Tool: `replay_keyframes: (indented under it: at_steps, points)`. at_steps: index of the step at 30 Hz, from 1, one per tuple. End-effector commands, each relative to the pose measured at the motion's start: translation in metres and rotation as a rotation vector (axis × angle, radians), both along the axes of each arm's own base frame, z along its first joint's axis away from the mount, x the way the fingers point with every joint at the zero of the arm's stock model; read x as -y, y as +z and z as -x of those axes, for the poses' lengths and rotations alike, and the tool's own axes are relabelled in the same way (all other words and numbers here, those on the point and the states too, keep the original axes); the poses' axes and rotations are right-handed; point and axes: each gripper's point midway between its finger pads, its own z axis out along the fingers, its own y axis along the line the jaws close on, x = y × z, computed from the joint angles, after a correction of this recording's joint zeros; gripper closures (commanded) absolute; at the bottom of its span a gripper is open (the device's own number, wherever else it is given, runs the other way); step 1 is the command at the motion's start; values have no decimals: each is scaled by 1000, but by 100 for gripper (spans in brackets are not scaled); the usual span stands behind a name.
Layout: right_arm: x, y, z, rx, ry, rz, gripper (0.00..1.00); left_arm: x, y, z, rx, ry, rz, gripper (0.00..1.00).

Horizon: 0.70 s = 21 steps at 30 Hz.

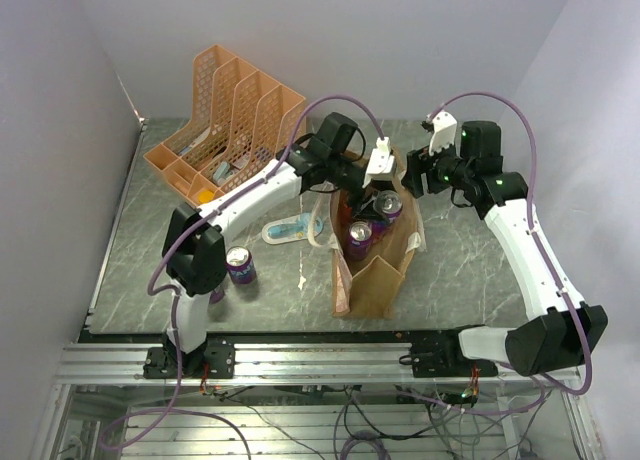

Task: Place the beverage into the canvas bag
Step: Adjust the drink in the canvas bag.

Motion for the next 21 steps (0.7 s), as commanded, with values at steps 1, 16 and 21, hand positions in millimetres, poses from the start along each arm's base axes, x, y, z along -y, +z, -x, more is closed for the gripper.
replay_keyframes:
  at_steps: [1, 16, 21]
  points:
    - [2, 14, -11, 48, -11, -4, 33, 8, 36, 14, 25, -158, 131, 93]
    - [6, 8, 1, 54, -25, -5, 33, -3, -29, 24, -19, -231, 5, 93]
    - [8, 6, 0, 51, -33, -13, 32, -4, -50, 22, 1, -272, -28, 93]
